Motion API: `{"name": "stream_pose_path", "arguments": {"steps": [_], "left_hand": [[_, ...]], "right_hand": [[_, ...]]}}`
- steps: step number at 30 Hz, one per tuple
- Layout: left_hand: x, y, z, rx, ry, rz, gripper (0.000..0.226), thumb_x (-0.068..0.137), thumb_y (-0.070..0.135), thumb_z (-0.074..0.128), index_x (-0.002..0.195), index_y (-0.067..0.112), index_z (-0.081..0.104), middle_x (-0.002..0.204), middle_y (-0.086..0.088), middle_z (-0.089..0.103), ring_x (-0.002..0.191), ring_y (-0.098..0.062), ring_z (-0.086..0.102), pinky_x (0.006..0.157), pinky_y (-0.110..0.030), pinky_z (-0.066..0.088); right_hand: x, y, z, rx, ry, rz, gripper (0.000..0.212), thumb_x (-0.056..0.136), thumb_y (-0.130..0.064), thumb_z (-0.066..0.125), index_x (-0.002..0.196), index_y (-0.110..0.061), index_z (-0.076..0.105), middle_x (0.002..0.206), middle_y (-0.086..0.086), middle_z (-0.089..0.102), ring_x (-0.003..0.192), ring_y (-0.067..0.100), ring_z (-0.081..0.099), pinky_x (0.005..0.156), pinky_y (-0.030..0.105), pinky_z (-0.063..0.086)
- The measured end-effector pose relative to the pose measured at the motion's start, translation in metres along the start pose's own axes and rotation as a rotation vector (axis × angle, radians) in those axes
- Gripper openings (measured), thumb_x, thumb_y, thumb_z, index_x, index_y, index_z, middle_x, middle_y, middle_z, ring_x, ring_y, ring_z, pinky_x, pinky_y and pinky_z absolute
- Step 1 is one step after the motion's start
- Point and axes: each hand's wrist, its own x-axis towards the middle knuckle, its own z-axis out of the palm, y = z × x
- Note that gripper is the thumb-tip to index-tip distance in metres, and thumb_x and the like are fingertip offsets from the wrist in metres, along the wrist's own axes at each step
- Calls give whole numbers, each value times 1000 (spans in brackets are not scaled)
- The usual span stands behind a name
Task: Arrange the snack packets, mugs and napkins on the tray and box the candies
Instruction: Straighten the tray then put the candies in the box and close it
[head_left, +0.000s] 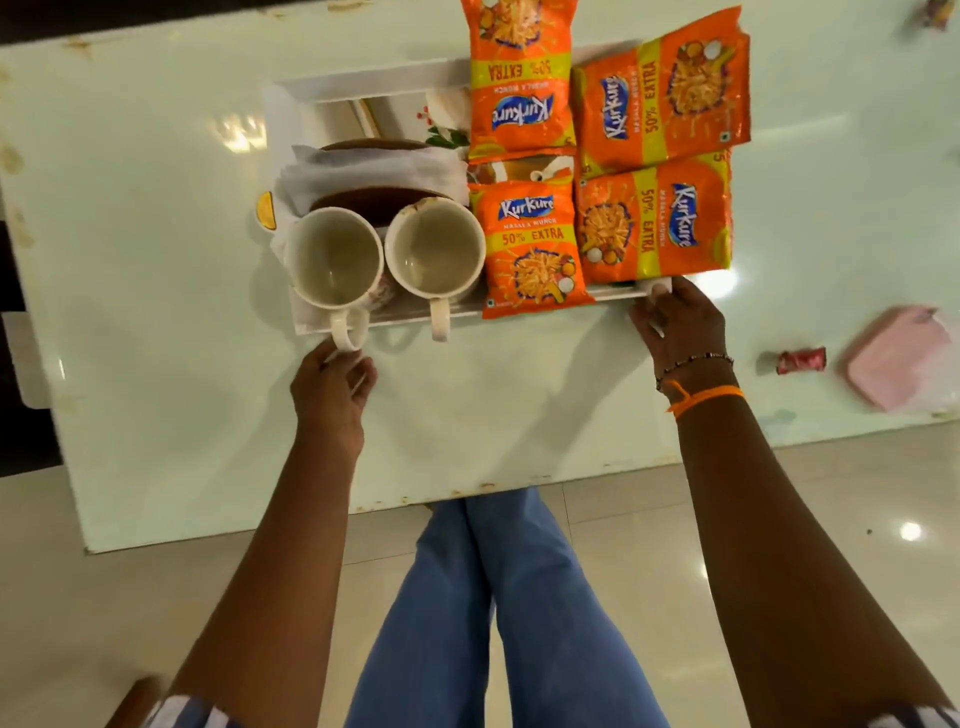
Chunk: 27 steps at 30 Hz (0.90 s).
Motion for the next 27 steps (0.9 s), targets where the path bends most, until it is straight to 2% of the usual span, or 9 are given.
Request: {"name": "stream_pose_path", "arguments": {"steps": [4, 9, 12, 15, 16, 18, 22, 25, 27], "left_hand": [[-39, -19, 6, -28, -92, -126, 18, 91, 4, 47, 104, 9, 57, 85, -5, 56, 75, -15, 54, 53, -17, 51], [-92, -48, 32, 370, -398, -105, 21, 93, 5, 41, 102, 11, 59, 81, -5, 56, 71, -16, 54, 64, -21, 45], [-114, -70, 53, 562, -619, -88, 21, 94, 7, 43, 95, 15, 61, 81, -3, 59, 70, -14, 57, 58, -16, 49], [-125, -89, 78, 702, -732, -80, 22, 94, 5, 40, 99, 14, 60, 82, -2, 59, 71, -14, 57, 60, -16, 49], [-127, -95, 85, 737, -742, -79, 23, 94, 4, 40, 100, 14, 60, 82, -2, 59, 72, -14, 57, 63, -18, 48], [-129, -103, 96, 784, -737, -75, 24, 94, 4, 40, 104, 12, 60, 82, -2, 59, 72, -14, 56, 68, -21, 46], [-142, -118, 124, 881, -686, -51, 25, 92, 0, 40, 102, 9, 61, 81, -3, 57, 68, -12, 53, 68, -21, 44], [-163, -129, 161, 915, -753, -41, 26, 91, 0, 40, 93, 15, 62, 78, 0, 58, 66, -11, 54, 67, -19, 45], [-179, -138, 195, 880, -811, -41, 24, 91, 3, 44, 89, 21, 60, 81, 1, 59, 70, -11, 56, 71, -20, 47]], "right_hand": [[-19, -7, -25, 40, 46, 57, 19, 93, -3, 41, 103, -8, 55, 87, 2, 60, 78, 15, 57, 76, 24, 52], [-47, -28, -86, 83, 258, -57, 25, 90, 0, 44, 81, -16, 62, 83, 2, 58, 70, 10, 51, 67, 17, 48], [-40, -38, -127, -80, 486, -159, 22, 86, -1, 47, 100, -2, 64, 83, 8, 61, 68, 10, 49, 66, 22, 47], [-15, -41, -158, -442, 734, -221, 30, 85, -13, 55, 113, -3, 58, 117, 15, 62, 106, 24, 54, 100, 37, 36], [-4, -43, -166, -566, 799, -229, 35, 84, -18, 58, 117, -6, 53, 124, 14, 57, 117, 27, 47, 103, 37, 28], [16, -48, -175, -692, 867, -203, 51, 80, -26, 64, 125, -14, 43, 136, 13, 42, 125, 33, 36, 101, 38, 30], [47, -62, -189, -774, 794, -50, 77, 74, -33, 70, 136, -32, 25, 145, 13, 26, 127, 38, 31, 100, 47, 40], [57, -70, -198, -847, 645, -37, 86, 74, -29, 71, 140, -38, 16, 138, 21, 33, 123, 42, 37, 101, 51, 36], [58, -76, -203, -708, 537, -118, 88, 71, -26, 72, 140, -38, 18, 127, 22, 39, 113, 41, 45, 100, 48, 40]]}}
